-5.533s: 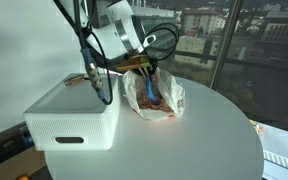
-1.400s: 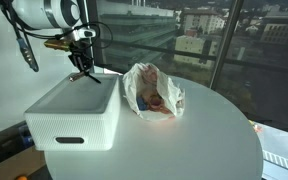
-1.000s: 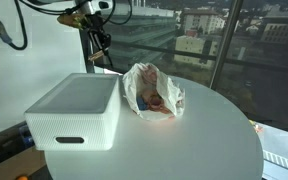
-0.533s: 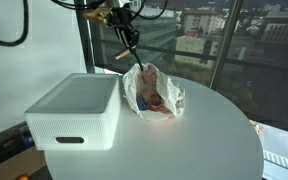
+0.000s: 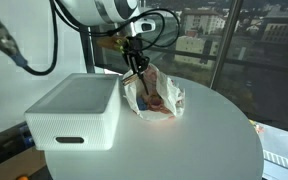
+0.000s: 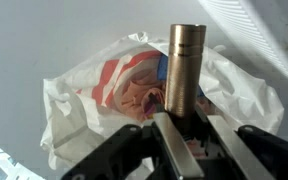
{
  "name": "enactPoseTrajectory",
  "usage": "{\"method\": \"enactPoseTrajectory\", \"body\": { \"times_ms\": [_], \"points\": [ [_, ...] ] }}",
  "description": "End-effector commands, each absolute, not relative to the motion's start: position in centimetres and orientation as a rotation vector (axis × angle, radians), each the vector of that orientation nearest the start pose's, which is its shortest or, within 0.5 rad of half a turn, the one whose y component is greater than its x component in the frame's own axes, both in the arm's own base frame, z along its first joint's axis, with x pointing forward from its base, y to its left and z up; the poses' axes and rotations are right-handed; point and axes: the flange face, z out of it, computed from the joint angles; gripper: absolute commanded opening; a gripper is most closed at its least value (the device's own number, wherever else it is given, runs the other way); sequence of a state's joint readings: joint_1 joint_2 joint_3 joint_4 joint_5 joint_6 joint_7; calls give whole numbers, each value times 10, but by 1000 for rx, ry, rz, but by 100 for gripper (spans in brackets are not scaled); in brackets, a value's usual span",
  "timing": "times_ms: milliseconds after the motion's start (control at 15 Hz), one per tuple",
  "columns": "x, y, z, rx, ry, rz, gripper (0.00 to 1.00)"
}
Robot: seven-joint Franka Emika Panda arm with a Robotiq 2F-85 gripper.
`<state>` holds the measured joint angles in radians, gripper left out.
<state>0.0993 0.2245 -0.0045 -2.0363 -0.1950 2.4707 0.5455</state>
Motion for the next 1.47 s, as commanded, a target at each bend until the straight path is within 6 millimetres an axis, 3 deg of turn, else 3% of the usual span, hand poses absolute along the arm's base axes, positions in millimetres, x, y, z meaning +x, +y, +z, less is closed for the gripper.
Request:
{"method": "enactPoseTrajectory", "body": {
  "times_ms": [0,133,333,600,800,867,933,1133,1333,1400],
  "points": [
    [646,41,329,-3222,466,-337,16],
    [668,28,319,-3301,456,-339,15],
    [702,19,300,-3390,275,-368,15],
    [726,33,262,-3363,-14,-228,15],
    [742,37,240,-3385,-202,-217,15],
    [746,34,234,-3384,-212,-196,55],
    [749,33,231,-3383,-224,-183,55],
    [750,30,238,-3377,-269,-169,76],
    [742,34,263,-3377,-266,-211,98],
    [737,36,275,-3380,-267,-253,100]
  ]
}}
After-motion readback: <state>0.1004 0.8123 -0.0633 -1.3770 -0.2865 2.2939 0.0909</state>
